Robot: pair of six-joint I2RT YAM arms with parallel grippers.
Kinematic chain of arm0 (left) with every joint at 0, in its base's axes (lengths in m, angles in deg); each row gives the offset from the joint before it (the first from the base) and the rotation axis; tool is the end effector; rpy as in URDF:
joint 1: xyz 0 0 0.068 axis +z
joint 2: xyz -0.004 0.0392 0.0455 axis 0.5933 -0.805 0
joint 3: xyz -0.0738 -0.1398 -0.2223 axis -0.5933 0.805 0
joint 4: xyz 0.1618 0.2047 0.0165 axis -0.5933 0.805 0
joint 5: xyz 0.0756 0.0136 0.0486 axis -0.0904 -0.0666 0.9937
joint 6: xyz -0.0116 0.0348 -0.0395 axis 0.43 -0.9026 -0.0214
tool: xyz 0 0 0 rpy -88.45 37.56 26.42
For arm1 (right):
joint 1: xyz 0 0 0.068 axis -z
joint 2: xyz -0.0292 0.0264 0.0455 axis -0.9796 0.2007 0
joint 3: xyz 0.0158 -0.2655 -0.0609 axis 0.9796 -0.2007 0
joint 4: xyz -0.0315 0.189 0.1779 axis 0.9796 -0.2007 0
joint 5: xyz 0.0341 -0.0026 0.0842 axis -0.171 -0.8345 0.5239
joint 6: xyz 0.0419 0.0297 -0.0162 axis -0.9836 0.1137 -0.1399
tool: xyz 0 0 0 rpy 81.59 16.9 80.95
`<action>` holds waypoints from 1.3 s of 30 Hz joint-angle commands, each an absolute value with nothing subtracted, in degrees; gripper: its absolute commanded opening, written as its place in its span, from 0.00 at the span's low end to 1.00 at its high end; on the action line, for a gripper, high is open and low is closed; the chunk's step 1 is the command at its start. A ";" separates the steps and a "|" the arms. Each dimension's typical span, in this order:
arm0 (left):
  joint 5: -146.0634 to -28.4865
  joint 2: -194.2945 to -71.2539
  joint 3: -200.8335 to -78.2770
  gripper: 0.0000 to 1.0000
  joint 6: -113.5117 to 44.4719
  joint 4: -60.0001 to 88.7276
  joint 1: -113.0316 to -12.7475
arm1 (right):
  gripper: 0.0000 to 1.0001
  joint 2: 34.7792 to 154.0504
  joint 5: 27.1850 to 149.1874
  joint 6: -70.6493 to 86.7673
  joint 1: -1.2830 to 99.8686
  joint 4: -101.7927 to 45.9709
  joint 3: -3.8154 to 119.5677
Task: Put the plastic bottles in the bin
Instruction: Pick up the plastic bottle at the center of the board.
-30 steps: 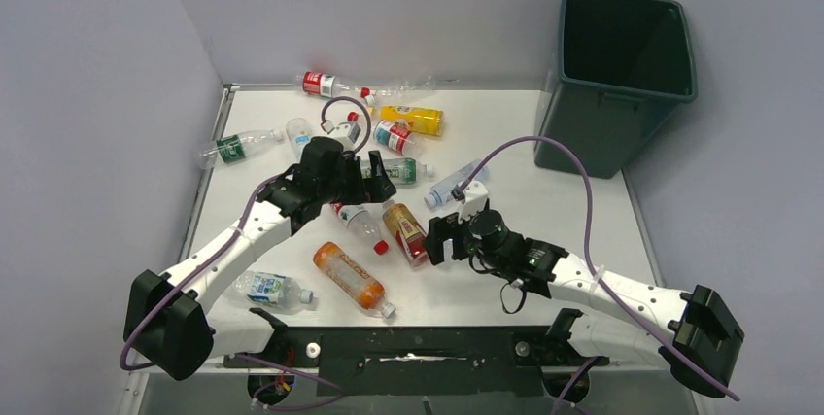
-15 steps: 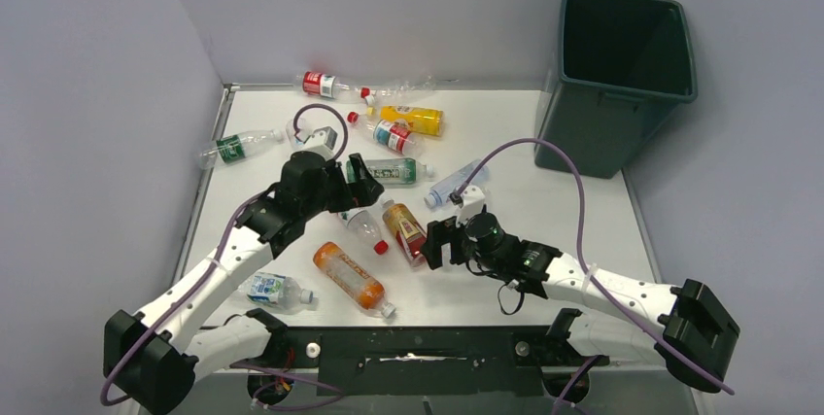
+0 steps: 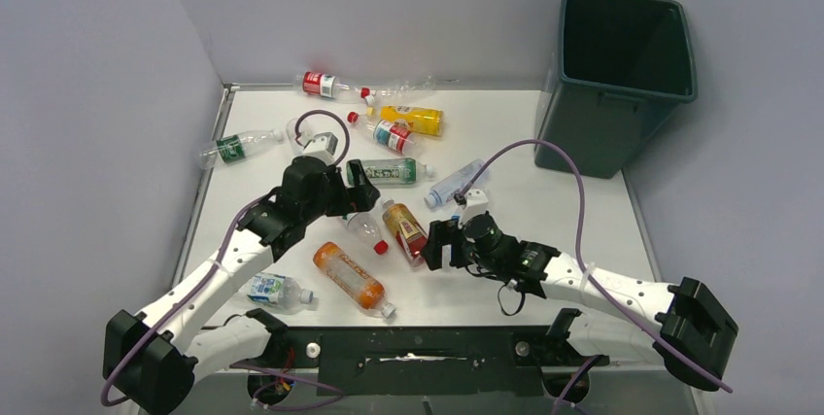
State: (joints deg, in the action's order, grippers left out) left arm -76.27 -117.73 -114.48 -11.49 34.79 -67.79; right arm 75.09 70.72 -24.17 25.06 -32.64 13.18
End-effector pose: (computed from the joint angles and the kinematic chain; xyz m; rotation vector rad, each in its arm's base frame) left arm 0.2015 -0.1209 0.2878 -0.0906 2.1851 -0.6219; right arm 0.1387 0.1763 0.2078 -0.1856 2.2765 0.7009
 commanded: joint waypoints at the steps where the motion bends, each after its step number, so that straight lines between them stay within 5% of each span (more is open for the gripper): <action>1: -75.21 -118.70 -113.77 0.98 -13.28 31.61 -67.86 | 0.98 76.25 69.24 -28.55 24.59 -33.75 16.31; 25: -72.56 -115.85 -111.78 0.98 -13.36 32.88 -67.93 | 0.98 80.11 72.43 -24.43 24.20 -37.96 21.84; 39: -70.98 -117.53 -112.84 0.98 -11.39 30.64 -68.00 | 0.98 67.04 63.97 -32.02 24.46 -40.52 15.28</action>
State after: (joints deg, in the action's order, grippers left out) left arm -70.87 -116.70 -110.70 -11.80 34.51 -67.79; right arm 69.54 68.53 -29.66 24.68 -40.59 15.08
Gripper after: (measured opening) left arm 0.977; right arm 0.979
